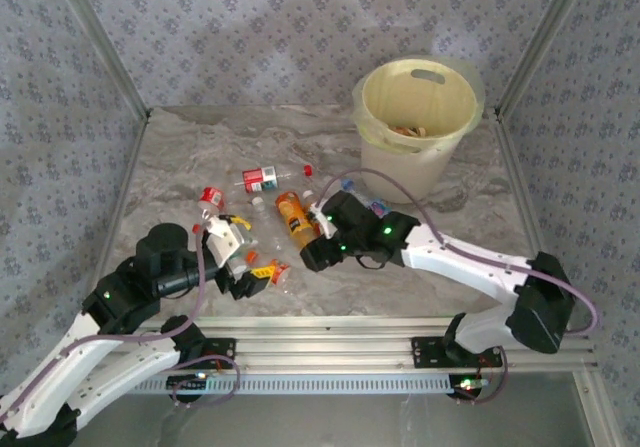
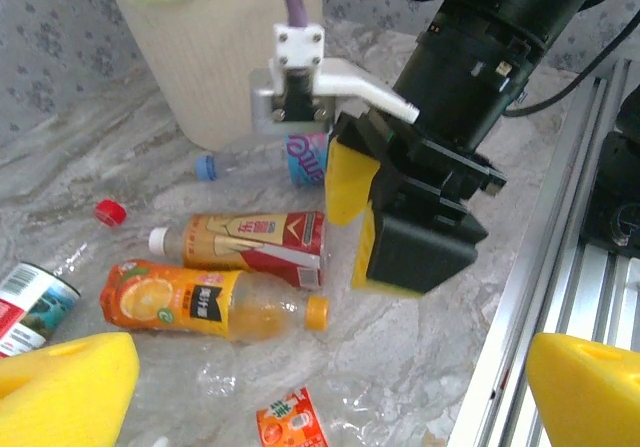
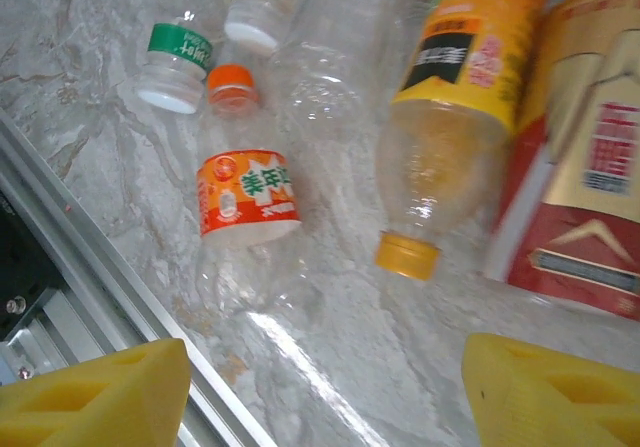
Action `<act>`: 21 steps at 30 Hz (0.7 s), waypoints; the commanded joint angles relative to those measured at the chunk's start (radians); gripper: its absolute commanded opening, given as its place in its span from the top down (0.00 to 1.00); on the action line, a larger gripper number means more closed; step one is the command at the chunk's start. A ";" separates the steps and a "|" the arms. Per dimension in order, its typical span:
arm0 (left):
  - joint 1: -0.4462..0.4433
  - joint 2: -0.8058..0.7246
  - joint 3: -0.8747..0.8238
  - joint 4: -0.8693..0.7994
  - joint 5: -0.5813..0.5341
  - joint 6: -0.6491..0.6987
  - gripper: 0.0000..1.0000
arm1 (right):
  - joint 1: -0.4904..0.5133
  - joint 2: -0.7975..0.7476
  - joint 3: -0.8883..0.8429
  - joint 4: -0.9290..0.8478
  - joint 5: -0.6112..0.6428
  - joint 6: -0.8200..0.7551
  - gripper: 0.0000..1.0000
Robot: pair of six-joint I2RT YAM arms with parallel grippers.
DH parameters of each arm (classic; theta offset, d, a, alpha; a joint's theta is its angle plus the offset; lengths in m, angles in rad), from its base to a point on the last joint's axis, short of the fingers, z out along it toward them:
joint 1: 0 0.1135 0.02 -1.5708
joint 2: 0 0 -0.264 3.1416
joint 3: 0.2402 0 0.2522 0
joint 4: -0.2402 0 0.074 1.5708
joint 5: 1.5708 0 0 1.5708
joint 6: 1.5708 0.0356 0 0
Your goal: Put the plastic bottles in the bin
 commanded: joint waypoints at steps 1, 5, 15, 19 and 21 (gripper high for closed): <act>-0.005 -0.018 -0.018 0.050 0.013 -0.027 0.00 | 0.039 0.079 0.002 0.093 0.022 0.074 0.25; -0.005 -0.020 -0.025 0.063 0.025 -0.032 0.00 | 0.079 0.181 0.040 0.129 0.004 0.092 0.25; -0.004 -0.108 -0.044 0.068 -0.012 -0.039 0.00 | 0.139 0.394 0.169 0.131 -0.012 0.091 0.22; -0.003 -0.111 -0.048 0.070 -0.017 -0.041 0.00 | 0.151 0.447 0.204 0.094 0.031 0.080 0.21; -0.003 -0.103 -0.046 0.070 -0.015 -0.042 0.00 | 0.155 0.469 0.216 0.084 0.041 0.074 0.21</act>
